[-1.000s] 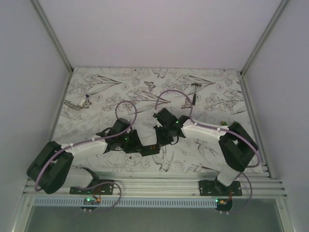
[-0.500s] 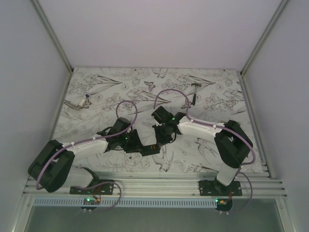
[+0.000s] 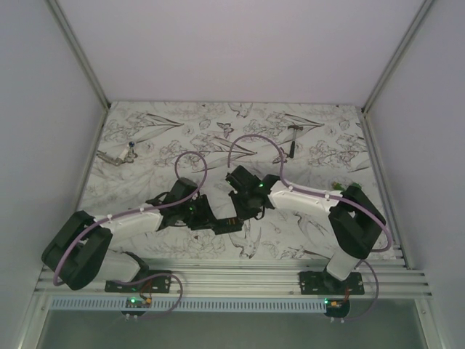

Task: Snap on the fuse box
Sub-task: Install the fuse at the fuse box base.

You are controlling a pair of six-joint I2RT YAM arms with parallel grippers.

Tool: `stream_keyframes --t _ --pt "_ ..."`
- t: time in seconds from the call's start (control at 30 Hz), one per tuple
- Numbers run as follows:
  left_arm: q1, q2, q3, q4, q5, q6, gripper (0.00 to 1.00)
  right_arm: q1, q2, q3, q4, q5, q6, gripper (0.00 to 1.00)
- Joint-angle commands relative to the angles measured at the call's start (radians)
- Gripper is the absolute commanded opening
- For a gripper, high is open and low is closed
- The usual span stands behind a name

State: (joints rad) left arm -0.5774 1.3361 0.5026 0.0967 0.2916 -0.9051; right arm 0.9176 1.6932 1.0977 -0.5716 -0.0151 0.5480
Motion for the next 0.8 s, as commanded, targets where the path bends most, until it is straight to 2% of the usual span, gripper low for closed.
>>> stream_keyframes --t 0.0,0.3,0.77 --pt "-0.011 -0.004 -0.026 -0.008 -0.003 -0.008 0.40 0.026 -0.013 0.015 -0.022 0.047 -0.047 0.23" --pt "-0.013 -0.020 -0.024 -0.007 -0.009 -0.011 0.42 0.036 -0.057 0.027 0.052 -0.017 -0.002 0.16" --pt "-0.023 -0.026 -0.018 -0.006 -0.018 -0.027 0.43 0.035 0.031 0.044 0.040 -0.038 0.032 0.07"
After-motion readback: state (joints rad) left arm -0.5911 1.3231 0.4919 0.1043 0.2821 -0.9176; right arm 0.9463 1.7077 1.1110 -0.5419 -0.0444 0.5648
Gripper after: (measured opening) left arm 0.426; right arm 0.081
